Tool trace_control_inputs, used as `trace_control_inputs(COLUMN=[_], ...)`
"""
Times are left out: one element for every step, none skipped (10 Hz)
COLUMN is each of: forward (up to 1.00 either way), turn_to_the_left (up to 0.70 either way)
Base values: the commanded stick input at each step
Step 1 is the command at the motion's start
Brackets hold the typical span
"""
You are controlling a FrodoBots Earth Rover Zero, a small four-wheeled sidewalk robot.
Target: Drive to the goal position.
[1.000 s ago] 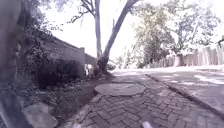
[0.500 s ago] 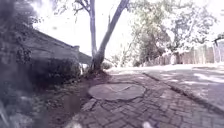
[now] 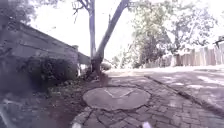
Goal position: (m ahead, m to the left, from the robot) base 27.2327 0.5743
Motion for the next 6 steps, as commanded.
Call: trace_control_inputs(forward=[0.70,0.70,0.70,0.70,0.70,0.70], turn_to_the_left=[-0.35,-0.35,-0.35,-0.35,-0.35,-0.35])
